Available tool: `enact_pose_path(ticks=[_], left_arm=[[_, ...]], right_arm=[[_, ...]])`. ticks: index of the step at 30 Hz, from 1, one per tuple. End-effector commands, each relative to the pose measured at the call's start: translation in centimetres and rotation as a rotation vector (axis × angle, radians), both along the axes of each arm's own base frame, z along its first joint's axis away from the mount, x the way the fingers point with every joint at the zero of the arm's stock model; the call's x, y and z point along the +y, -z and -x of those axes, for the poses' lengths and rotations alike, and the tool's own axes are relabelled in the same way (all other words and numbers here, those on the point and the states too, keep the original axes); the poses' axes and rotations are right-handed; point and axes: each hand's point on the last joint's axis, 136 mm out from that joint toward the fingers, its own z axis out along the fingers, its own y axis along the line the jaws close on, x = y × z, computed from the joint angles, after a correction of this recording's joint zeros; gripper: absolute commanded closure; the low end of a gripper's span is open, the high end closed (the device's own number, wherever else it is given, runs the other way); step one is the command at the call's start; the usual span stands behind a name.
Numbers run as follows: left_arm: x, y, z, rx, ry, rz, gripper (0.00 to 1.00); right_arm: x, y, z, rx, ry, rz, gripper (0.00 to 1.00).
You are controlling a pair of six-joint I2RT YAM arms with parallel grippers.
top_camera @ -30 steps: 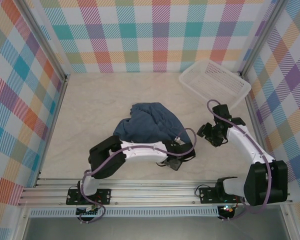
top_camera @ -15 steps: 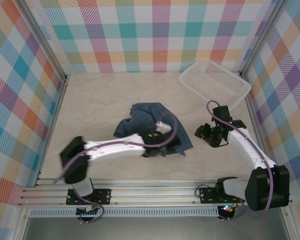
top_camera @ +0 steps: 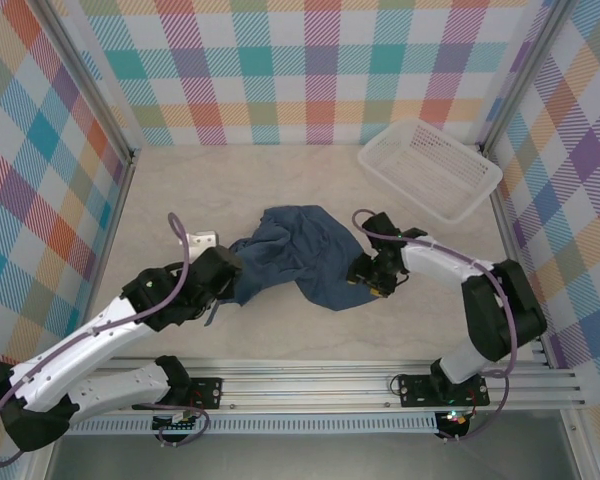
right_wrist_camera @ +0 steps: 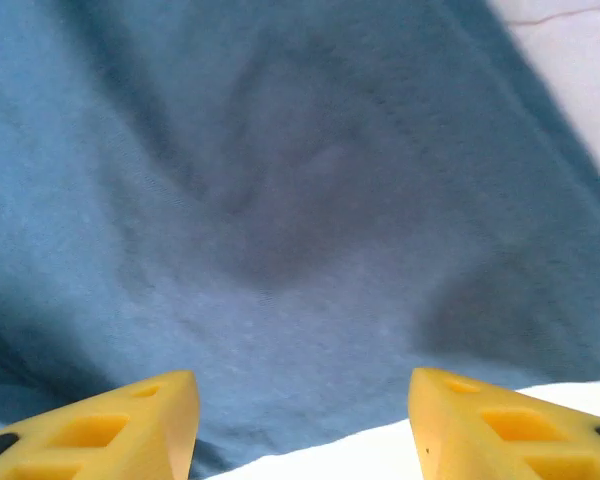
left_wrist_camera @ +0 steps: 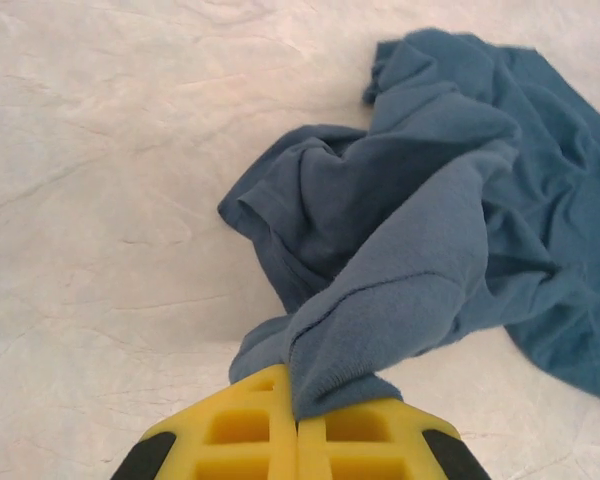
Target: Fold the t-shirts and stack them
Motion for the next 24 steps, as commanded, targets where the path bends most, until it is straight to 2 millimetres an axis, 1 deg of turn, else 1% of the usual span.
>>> enact_pose_path(ticks=[1, 3, 4, 5, 7, 10, 11, 14, 19, 20, 22, 24], left_arm=[[3.1, -1.6, 0.2, -0.062, -0.116, -0.039, 1.00], [4.0, -1.8, 0.4, -0.057, -0.149, -0.072, 1.00], [4.2, -1.8, 0.5, -0.055, -0.153, -0.079, 1.00], [4.2, -1.8, 0.5, -0.052, -0.154, -0.079, 1.00], [4.0, -1.9, 0.5, -0.054, -0.148, -0.065, 1.00], [3.8, -2.0, 0.5, -0.056, -0.141, -0.048, 1.00], [3.7, -2.0, 0.4, -0.055, -0.140, -0.047, 1.00], [3.4, -2.1, 0.3, -0.056, -0.133, -0.039, 1.00], [2.9, -1.9, 0.0, -0.049, -0.120, -0.036, 1.00], [2.7, -1.9, 0.0, -0.050, -0.116, -0.032, 1.00], [2.6, -2.0, -0.2, -0.057, -0.115, -0.024, 1.00], [2.5, -2.2, -0.3, -0.064, -0.115, -0.019, 1.00]], right_arm=[[2.7, -2.6, -3.1, -0.128, 0.016, -0.045, 0.44], [3.6, -2.6, -3.4, -0.109, 0.013, -0.060, 0.44], [3.6, -2.1, -3.2, -0.076, 0.023, -0.044, 0.45], [3.1, -1.6, -2.7, -0.038, 0.040, -0.011, 0.45], [1.4, -0.8, -1.5, 0.016, 0.085, 0.068, 0.42], [-1.6, -0.7, 0.4, 0.029, 0.157, 0.159, 0.37], [-2.2, -0.7, 0.9, 0.029, 0.173, 0.171, 0.37], [-3.4, -0.4, 2.0, 0.051, 0.199, 0.195, 0.36], [-4.8, 1.1, 2.8, 0.137, 0.221, 0.269, 0.34], [-4.9, 1.5, 2.8, 0.148, 0.223, 0.279, 0.33], [-4.4, 2.4, 2.1, 0.143, 0.219, 0.255, 0.34], [-3.3, 3.4, 0.5, 0.123, 0.202, 0.207, 0.40]])
